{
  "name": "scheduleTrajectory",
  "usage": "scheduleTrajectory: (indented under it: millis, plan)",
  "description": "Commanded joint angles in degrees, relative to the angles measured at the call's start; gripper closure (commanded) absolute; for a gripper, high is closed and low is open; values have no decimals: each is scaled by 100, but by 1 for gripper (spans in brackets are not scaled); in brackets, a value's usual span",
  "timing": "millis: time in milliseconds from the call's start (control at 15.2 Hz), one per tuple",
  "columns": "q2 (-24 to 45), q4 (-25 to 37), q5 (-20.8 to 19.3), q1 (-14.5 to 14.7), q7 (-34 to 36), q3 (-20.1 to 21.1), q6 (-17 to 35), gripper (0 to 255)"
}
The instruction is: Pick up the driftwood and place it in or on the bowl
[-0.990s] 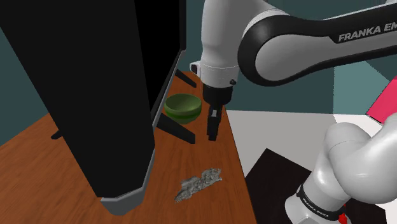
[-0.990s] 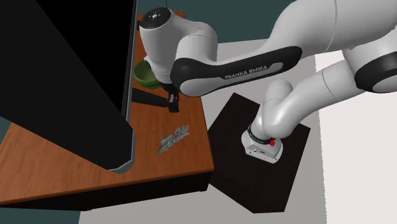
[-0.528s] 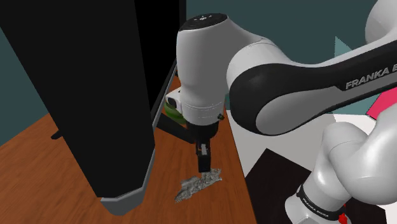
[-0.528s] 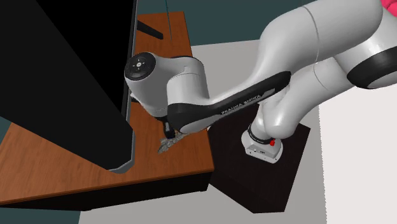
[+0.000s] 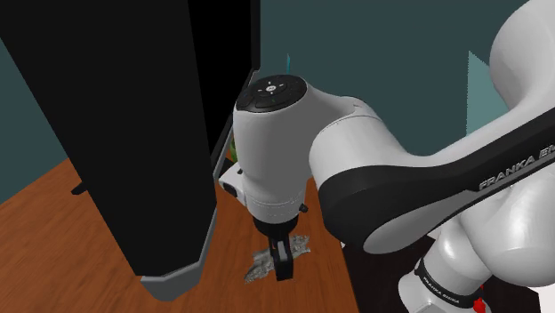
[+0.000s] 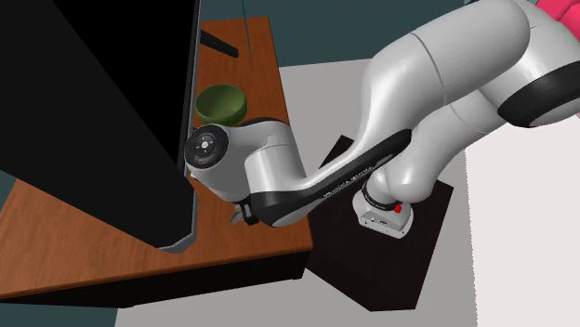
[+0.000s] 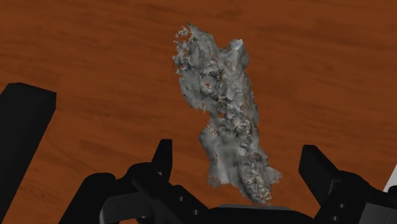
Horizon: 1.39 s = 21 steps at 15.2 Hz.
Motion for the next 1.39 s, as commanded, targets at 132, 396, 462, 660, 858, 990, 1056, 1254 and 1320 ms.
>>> scheduleTrajectory:
  millis: [132,396,462,660,858,990,1056,1254,1320]
  plan:
    - [115,-188,-58,-24,46,20,296,0]
    - [115,-188,-58,-24,46,20,296,0]
    - [115,-188,-58,-24,46,20,296,0]
    - [115,-187,-58,-24,46,20,294,255]
    - [115,-187,-58,-24,46,20,294,255]
    - [115,-187,-58,-24,46,20,294,255]
    - [115,-187,-58,-24,46,20,294,255]
    - [115,-187,-58,-24,46,20,294,255]
    - [115,-187,-58,-24,46,20,294,0]
